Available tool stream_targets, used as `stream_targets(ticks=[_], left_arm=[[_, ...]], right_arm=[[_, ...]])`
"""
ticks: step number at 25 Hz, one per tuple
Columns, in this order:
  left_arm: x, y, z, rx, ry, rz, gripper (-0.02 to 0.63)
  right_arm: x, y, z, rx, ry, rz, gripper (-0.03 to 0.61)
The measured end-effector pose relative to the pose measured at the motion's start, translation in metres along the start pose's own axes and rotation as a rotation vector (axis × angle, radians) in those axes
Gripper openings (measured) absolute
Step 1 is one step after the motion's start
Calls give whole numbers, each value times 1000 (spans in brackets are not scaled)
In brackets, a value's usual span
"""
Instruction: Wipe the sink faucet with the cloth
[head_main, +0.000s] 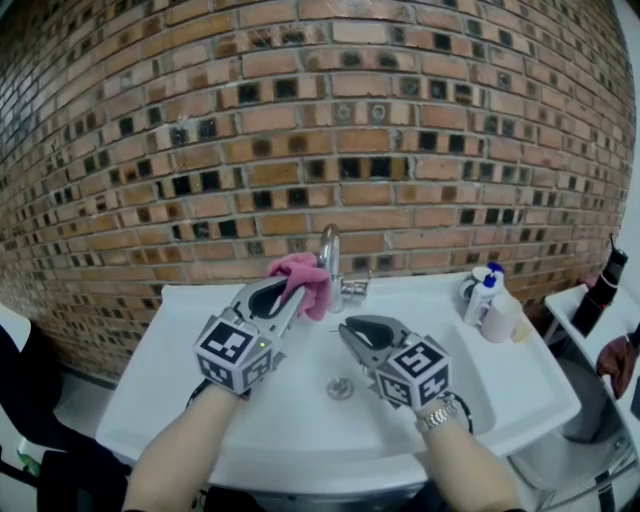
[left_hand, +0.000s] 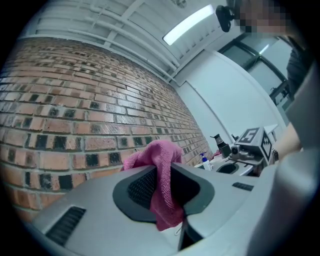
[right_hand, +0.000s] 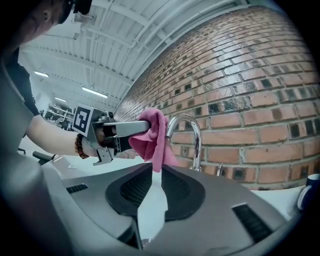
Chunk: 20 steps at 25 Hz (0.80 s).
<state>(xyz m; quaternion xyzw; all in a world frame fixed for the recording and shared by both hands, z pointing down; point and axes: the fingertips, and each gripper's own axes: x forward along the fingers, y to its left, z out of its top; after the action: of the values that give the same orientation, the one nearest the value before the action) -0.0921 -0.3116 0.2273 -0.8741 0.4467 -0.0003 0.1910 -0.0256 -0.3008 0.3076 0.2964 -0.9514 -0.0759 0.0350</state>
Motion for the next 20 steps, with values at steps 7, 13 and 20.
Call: stream_targets(ticks=[7,13,20], left_arm=[[18,14,8,32,10,24,74],[29,24,13,54,13,32,72],[44,36,19,69,17,40,71]], right_arm=[[3,4,-1,-16,11,-2,69],[3,3,0,-20,12,-4,69],[4,4,2,-12,14,-7,69]])
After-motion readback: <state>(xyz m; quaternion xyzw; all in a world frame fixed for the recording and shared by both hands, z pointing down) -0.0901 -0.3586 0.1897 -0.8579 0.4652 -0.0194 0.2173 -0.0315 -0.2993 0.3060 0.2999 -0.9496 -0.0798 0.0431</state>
